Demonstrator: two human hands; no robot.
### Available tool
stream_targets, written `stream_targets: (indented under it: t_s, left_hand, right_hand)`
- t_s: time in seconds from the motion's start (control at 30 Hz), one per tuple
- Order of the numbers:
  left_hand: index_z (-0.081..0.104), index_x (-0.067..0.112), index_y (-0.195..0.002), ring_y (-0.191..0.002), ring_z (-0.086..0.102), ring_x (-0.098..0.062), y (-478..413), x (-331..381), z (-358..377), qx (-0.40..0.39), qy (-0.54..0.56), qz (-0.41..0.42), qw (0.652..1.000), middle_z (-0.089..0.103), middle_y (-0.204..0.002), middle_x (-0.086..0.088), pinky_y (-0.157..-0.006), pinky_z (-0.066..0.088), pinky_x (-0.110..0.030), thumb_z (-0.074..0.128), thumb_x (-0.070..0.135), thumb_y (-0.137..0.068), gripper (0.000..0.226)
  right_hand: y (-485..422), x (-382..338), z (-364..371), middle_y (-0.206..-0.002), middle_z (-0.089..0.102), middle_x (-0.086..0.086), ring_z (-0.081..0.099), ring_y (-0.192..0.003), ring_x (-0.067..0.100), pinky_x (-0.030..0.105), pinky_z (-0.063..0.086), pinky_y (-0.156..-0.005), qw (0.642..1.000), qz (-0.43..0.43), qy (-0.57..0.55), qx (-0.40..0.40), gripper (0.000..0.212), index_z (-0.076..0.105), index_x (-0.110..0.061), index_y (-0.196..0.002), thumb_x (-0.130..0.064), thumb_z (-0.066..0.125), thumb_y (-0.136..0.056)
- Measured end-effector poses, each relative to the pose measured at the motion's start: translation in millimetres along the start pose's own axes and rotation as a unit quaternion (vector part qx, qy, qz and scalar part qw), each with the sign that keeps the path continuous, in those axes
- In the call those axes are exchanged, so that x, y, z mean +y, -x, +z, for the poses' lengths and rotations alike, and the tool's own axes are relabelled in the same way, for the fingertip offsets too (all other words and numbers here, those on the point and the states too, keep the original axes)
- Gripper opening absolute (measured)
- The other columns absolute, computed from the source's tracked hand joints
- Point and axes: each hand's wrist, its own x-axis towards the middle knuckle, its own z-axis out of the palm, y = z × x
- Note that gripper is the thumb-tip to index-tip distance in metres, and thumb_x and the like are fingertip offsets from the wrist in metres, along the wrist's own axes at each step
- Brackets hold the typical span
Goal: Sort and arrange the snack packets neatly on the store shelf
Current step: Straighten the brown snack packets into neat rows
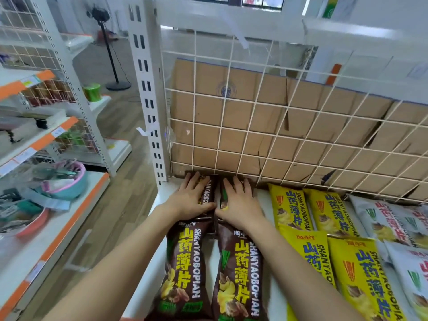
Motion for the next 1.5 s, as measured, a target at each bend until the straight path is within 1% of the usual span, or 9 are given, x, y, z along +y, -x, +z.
stream_targets:
  t_s: [0.1, 0.4, 0.5, 0.57, 0.63, 0.9, 1.3, 1.37, 1.5]
  left_hand:
    - [0.009, 0.034, -0.148, -0.144, -0.011, -0.026, -1, -3, 3, 0.021, 0.006, 0.008, 1.000, -0.003, -0.158, -0.001, -0.118, 0.006, -0.041, 0.019, 0.081, -0.047, 0.112]
    - [0.017, 0.038, -0.146, -0.144, -0.005, -0.028, -3, -8, 3, 0.033, 0.064, 0.013, 0.997, 0.000, -0.158, -0.002, -0.118, 0.009, -0.043, 0.025, 0.084, -0.048, 0.108]
    - [0.022, 0.038, -0.145, -0.145, -0.008, -0.024, -4, -6, 1, 0.026, 0.146, -0.021, 0.989, 0.000, -0.158, -0.005, -0.118, 0.003, -0.041, 0.027, 0.084, -0.064, 0.093]
    - [0.023, 0.034, -0.146, -0.145, -0.007, -0.022, -8, -5, 1, 0.036, 0.169, -0.034, 0.984, 0.002, -0.158, -0.006, -0.118, 0.002, -0.039, 0.033, 0.068, -0.087, 0.069]
    - [0.022, 0.027, -0.147, -0.145, -0.001, -0.022, -10, -6, 1, 0.064, 0.166, -0.035, 0.983, 0.006, -0.158, -0.007, -0.118, 0.006, -0.039, 0.036, 0.055, -0.094, 0.062]
    - [0.002, 0.015, -0.150, -0.145, 0.001, -0.025, -10, -13, 3, 0.051, 0.087, -0.049, 0.994, -0.004, -0.158, -0.008, -0.117, 0.008, -0.040, 0.044, 0.052, -0.091, 0.081]
    - [0.012, 0.018, -0.149, -0.143, 0.013, -0.028, -11, -16, 4, 0.063, 0.155, -0.026, 0.986, -0.001, -0.157, -0.004, -0.116, 0.019, -0.041, 0.052, 0.052, -0.088, 0.081]
    - [0.017, 0.018, -0.149, -0.142, 0.016, -0.028, -6, -12, -2, 0.076, 0.154, -0.021, 0.985, 0.004, -0.157, -0.004, -0.115, 0.020, -0.042, 0.050, 0.052, -0.089, 0.076]
    - [0.043, 0.018, -0.137, -0.131, 0.036, -0.026, 14, 2, -18, 0.145, 0.090, 0.030, 0.985, 0.041, -0.142, -0.007, -0.108, 0.031, -0.039, 0.050, 0.042, -0.092, 0.052]
  right_hand:
    - [-1, -1, -1, -0.157, 0.003, 0.001, -0.005, -0.144, 0.027, 0.049, 0.019, -0.111, 1.000, -0.014, 0.003, 0.019, 0.083, 0.009, -0.025, -0.149, -0.048, 0.053, -0.082]
    - [-3, -4, 1, -0.157, -0.006, -0.001, -0.007, -0.144, 0.025, 0.051, 0.024, -0.109, 0.998, -0.002, -0.028, 0.052, 0.084, 0.012, -0.028, -0.148, -0.044, 0.057, -0.079]
    - [0, -2, 0, -0.157, -0.005, -0.004, -0.003, -0.144, 0.023, 0.051, 0.023, -0.109, 0.994, 0.002, -0.084, 0.064, 0.080, 0.014, -0.030, -0.148, -0.041, 0.057, -0.081]
    - [1, -1, -1, -0.157, -0.002, -0.005, -0.001, -0.144, 0.022, 0.051, 0.023, -0.109, 0.992, 0.003, -0.097, 0.074, 0.075, 0.016, -0.028, -0.147, -0.043, 0.055, -0.084]
    - [2, 0, -2, -0.157, 0.000, -0.003, 0.001, -0.144, 0.022, 0.051, 0.022, -0.110, 0.990, 0.015, -0.108, 0.094, 0.070, 0.018, -0.026, -0.147, -0.044, 0.051, -0.088]
    - [7, 2, 5, -0.158, -0.002, 0.002, -0.007, -0.144, 0.027, 0.046, 0.017, -0.113, 0.993, 0.040, -0.096, 0.055, 0.073, 0.010, -0.025, -0.149, -0.050, 0.045, -0.091]
    - [6, -2, 5, -0.158, 0.000, 0.002, -0.004, -0.144, 0.027, 0.049, 0.020, -0.113, 0.992, 0.049, -0.103, 0.052, 0.075, 0.011, -0.024, -0.149, -0.052, 0.047, -0.089]
    - [10, -1, -1, -0.157, 0.006, 0.002, 0.002, -0.144, 0.025, 0.049, 0.020, -0.114, 0.987, 0.053, -0.128, 0.078, 0.072, 0.014, -0.022, -0.148, -0.052, 0.045, -0.090]
    - [32, 10, -14, -0.150, 0.029, 0.004, 0.024, -0.138, 0.024, 0.044, 0.026, -0.111, 0.970, 0.055, -0.157, 0.175, 0.059, 0.029, -0.020, -0.144, -0.044, 0.046, -0.093]
